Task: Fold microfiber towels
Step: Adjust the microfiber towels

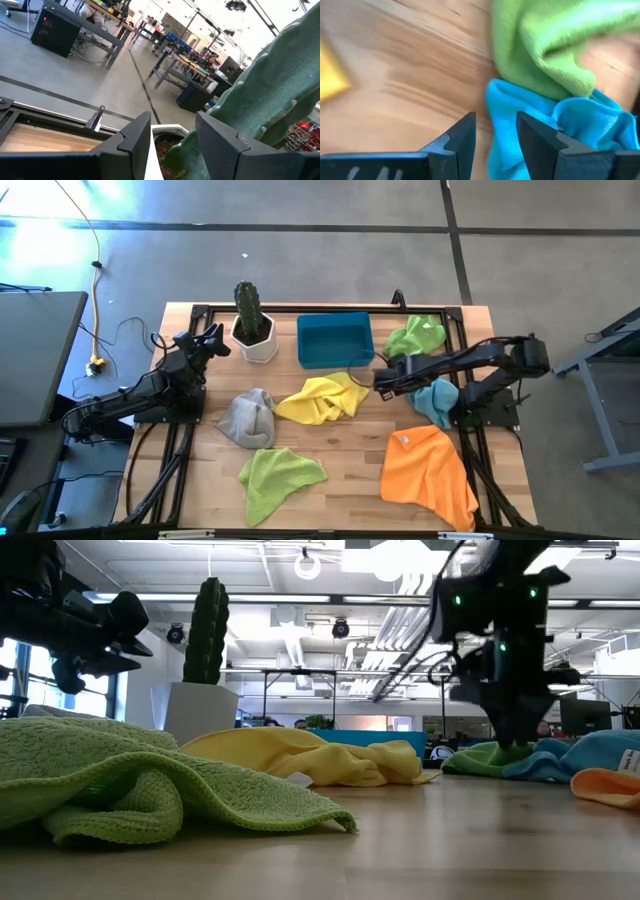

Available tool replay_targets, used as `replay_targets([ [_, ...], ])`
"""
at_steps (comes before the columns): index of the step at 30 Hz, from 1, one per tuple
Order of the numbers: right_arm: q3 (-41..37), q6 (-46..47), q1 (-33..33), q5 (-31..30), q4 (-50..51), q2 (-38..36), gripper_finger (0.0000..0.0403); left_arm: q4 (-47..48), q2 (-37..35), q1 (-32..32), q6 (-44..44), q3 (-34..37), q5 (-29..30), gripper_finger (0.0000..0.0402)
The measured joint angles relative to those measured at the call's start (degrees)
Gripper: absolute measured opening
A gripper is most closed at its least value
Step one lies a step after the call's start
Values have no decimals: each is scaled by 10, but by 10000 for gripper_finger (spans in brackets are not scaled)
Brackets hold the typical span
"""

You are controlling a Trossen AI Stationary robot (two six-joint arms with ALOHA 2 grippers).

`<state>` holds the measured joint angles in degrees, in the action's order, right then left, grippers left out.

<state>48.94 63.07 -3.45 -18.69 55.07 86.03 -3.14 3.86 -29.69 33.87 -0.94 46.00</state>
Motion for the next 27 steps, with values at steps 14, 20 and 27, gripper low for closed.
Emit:
replay_targets([
  [14, 107, -89, 19, -9, -105, -40, 133, 0, 0, 0, 0, 0, 0, 147],
  [20, 131, -169, 45, -9, -266, -40, 133, 0, 0, 0, 0, 0, 0, 147],
  [27, 132, -192, 71, -9, -382, -40, 133, -1, 0, 0, 0, 0, 5, 147],
])
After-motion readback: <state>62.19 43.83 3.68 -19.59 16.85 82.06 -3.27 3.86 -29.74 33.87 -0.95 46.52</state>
